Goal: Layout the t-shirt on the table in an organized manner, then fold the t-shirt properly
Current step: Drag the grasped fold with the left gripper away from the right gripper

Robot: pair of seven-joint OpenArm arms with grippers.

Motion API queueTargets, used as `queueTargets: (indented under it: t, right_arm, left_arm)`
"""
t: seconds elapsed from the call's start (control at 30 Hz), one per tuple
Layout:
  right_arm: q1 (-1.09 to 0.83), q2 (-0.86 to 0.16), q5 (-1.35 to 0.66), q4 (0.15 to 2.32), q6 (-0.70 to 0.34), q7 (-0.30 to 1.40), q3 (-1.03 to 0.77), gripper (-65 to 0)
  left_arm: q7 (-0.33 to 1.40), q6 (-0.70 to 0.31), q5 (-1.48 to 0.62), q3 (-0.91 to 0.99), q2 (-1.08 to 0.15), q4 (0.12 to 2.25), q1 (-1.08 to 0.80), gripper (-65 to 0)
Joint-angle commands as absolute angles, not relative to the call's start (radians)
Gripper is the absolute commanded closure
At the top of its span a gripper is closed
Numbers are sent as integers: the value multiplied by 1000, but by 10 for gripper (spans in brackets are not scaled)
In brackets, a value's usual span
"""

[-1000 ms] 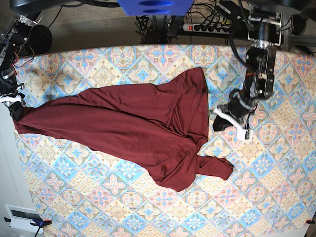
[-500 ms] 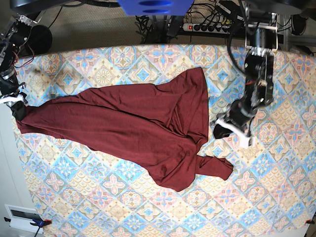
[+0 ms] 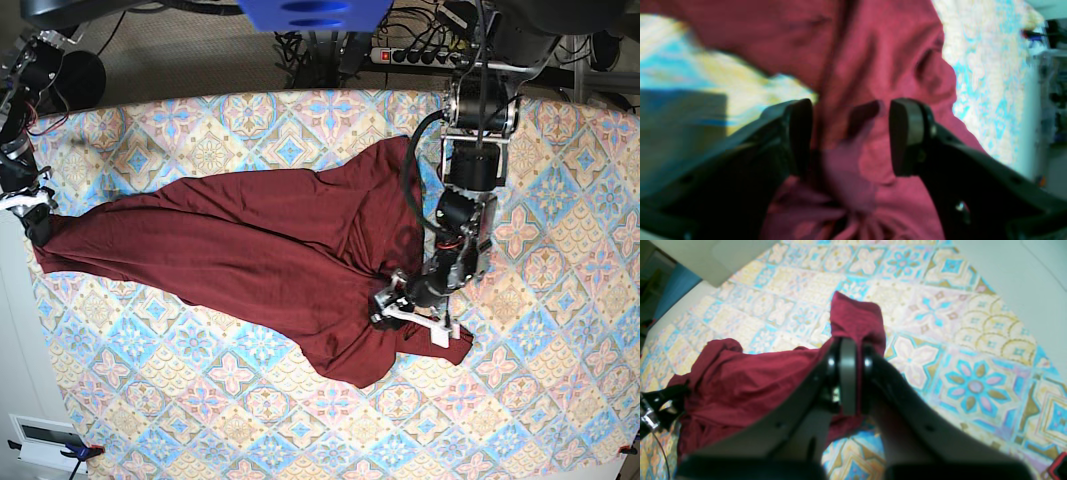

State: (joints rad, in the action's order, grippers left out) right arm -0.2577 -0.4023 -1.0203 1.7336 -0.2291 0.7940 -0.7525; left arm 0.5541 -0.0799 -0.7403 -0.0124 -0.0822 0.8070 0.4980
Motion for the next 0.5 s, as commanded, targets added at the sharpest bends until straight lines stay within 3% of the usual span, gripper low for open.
queueTargets:
  t: [0.0,0.13,0.3,0.47]
  right_arm:
    - [-254,-427,-1033,1751,-236,766,-762,0]
    - [-254,-427,-1033,1751,-236,766,-762,0]
    - [-254,-427,-1033,1751,-236,766,-763,0]
    - [-254,-427,-1033,1747,-236,765,-766,0]
  left_arm:
    - [544,-87,-754,-28,-77,796,544,-353]
    - [542,-87,-759,-156,-71,786,553,-311]
    - [544,-87,-760,-214,-104,921,490,-2]
    - [585,-85,-762,-193,-203,1221,334,-1]
